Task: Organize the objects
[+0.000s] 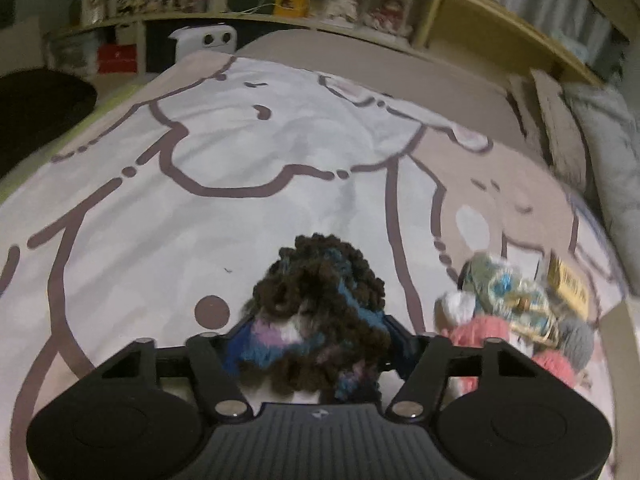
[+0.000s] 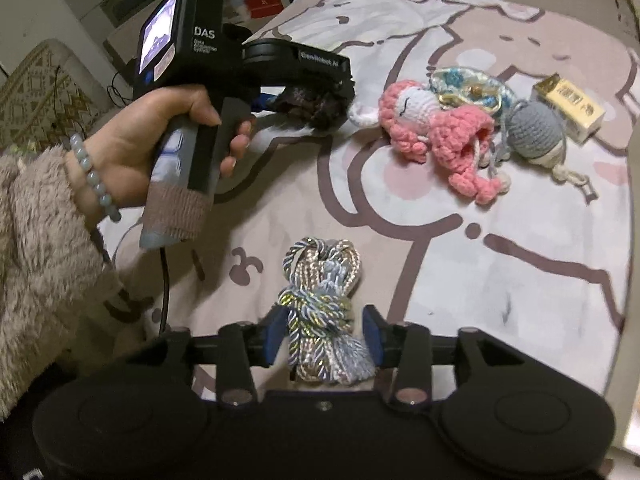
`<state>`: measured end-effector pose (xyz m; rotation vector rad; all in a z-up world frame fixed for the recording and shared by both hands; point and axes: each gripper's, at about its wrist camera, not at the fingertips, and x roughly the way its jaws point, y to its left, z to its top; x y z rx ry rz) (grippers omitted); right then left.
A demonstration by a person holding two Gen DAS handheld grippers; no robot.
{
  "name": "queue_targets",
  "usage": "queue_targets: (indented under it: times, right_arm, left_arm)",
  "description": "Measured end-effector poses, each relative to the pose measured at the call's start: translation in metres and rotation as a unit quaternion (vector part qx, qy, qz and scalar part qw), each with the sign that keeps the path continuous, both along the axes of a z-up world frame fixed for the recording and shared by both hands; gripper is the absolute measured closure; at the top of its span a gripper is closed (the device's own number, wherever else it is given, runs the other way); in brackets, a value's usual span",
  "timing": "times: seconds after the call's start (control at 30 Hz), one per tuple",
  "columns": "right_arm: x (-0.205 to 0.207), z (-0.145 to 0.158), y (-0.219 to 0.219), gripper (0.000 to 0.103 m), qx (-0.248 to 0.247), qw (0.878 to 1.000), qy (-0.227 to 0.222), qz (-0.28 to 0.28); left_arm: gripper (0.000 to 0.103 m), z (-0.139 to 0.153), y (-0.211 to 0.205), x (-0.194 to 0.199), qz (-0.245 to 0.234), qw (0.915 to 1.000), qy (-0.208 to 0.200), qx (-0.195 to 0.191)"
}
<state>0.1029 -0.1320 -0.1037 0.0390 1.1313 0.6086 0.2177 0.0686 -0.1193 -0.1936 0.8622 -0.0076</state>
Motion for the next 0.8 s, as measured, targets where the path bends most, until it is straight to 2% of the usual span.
queue_targets:
  times: [0.2,0.33,0.5,0.63,0.8]
  right_arm:
    - [0.006,-0.016,0.007,0.057,0.023,0.999,0.034,0.006]
    - [0.005,-0.017,0.011,0.061,0.017,0.999,0.026,0.012]
    - [0.004,0.004,-0.002,0.063,0.027,0.999,-0.016,-0.006]
    - [0.010,0.023,-0.021,0.063,0.036,0.997,-0.057,-0.040]
    - [0.020,0.038,-0.044,0.064,0.039,0.992,-0.085,-0.079]
  left_arm:
    - [0.054,0.002,-0.001,-0.001,-0.001,0.9999,0.014,-0.001]
    - [0.057,0.005,-0.002,-0.005,0.003,0.9998,0.018,0.002]
    - [0.058,0.020,-0.006,-0.010,0.004,0.9999,0.011,0.004]
    - [0.058,0.040,-0.013,-0.019,-0.006,0.9999,-0.007,0.010]
    - [0.058,0.059,-0.018,-0.032,-0.018,0.9996,-0.023,0.006]
